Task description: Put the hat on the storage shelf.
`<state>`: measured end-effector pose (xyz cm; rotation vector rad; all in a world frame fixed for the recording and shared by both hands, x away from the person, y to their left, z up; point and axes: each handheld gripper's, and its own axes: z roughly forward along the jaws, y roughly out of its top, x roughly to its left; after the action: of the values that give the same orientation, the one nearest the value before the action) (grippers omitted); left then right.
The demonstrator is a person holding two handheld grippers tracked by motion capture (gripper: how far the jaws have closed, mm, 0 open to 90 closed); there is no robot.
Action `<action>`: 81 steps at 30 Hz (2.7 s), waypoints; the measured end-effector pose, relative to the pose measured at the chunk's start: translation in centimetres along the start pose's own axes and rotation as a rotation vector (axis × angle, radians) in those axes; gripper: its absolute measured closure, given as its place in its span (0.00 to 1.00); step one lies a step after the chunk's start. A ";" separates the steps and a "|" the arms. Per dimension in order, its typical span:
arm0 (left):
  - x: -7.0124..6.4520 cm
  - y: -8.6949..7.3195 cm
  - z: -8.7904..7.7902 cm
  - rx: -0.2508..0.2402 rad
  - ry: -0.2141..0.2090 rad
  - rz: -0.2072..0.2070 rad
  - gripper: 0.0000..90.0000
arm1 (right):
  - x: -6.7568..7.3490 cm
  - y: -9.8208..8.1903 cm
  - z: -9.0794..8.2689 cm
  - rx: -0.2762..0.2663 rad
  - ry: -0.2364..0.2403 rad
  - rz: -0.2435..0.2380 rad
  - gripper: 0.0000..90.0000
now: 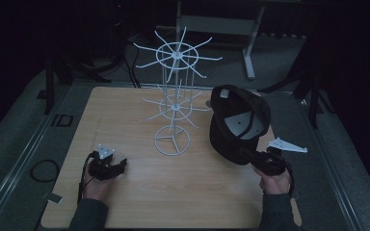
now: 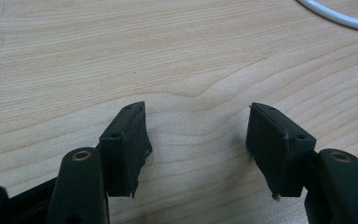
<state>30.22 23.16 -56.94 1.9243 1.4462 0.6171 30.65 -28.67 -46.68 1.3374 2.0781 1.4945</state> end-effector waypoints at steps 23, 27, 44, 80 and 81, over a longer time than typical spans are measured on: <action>-0.1 0.0 0.0 -0.003 -0.002 -0.002 0.43 | -0.1 1.5 0.2 -0.016 -0.008 -0.023 0.96; -0.1 0.0 0.0 -0.004 -0.002 -0.002 0.43 | 0.0 1.7 0.2 -0.020 -0.005 -0.029 0.96; -0.1 0.0 0.0 -0.004 -0.004 0.000 0.43 | 0.3 2.7 0.4 -0.030 -0.002 -0.056 0.96; -0.1 -0.1 0.1 -0.007 -0.008 0.003 0.42 | 0.9 5.4 0.2 -0.038 -0.010 -0.118 0.96; -0.1 -0.1 0.1 -0.007 -0.008 0.003 0.42 | 0.9 5.4 0.2 -0.040 -0.011 -0.119 0.96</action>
<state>30.19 23.06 -57.02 1.9216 1.4346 0.6146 33.13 -27.60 -41.89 1.1831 2.0712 1.4681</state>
